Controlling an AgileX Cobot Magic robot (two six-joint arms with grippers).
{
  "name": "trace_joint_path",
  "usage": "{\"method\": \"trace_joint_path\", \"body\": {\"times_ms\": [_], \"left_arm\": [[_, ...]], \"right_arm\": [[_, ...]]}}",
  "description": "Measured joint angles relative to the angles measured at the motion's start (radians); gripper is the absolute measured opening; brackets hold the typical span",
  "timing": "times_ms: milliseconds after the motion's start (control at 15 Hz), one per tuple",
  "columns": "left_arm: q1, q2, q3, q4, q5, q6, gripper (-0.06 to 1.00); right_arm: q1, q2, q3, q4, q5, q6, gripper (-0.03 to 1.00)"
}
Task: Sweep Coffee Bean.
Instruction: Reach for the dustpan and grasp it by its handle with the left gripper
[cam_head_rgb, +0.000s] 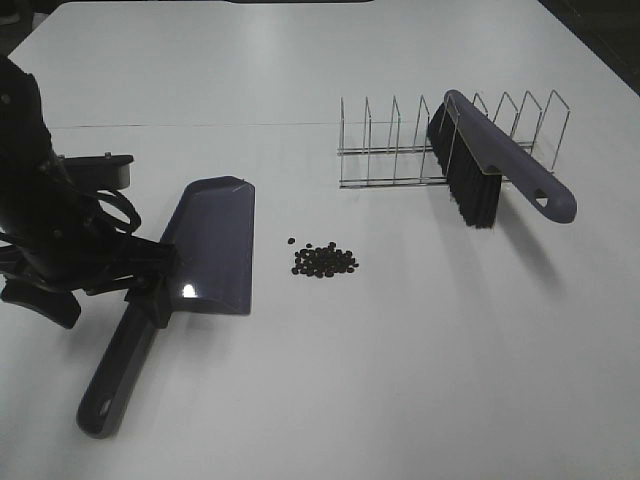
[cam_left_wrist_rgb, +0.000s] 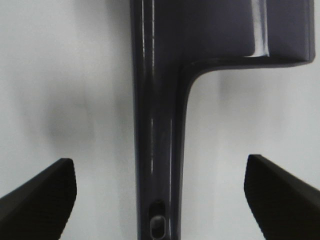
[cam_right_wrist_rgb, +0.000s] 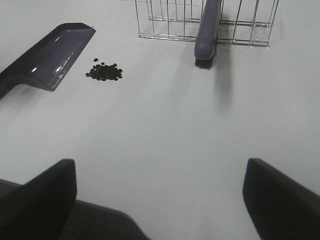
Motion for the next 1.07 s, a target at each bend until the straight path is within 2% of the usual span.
{"method": "trace_joint_path", "body": {"times_ms": [267,533,800,933,1067], "left_arm": [[-0.001,0.097,-0.037,-0.003,-0.006,-0.002,0.81],[-0.001,0.209,-0.151,0.0,0.016,0.001,0.81],[-0.001,0.216,-0.157,0.012,0.024,0.008,0.74],[-0.001,0.218,-0.157,0.012,0.024,0.011,0.58],[-0.001,0.219,-0.157,0.011,0.024,0.015,0.32]], "right_arm": [[0.0,0.0,0.0,0.0,0.0,0.0,0.82],[0.0,0.0,0.0,0.0,0.0,0.0,0.82],[0.0,0.0,0.0,0.0,0.0,0.0,0.82],[0.0,0.0,0.0,0.0,0.0,0.0,0.82],[0.0,0.0,0.0,0.0,0.0,0.0,0.82]]}}
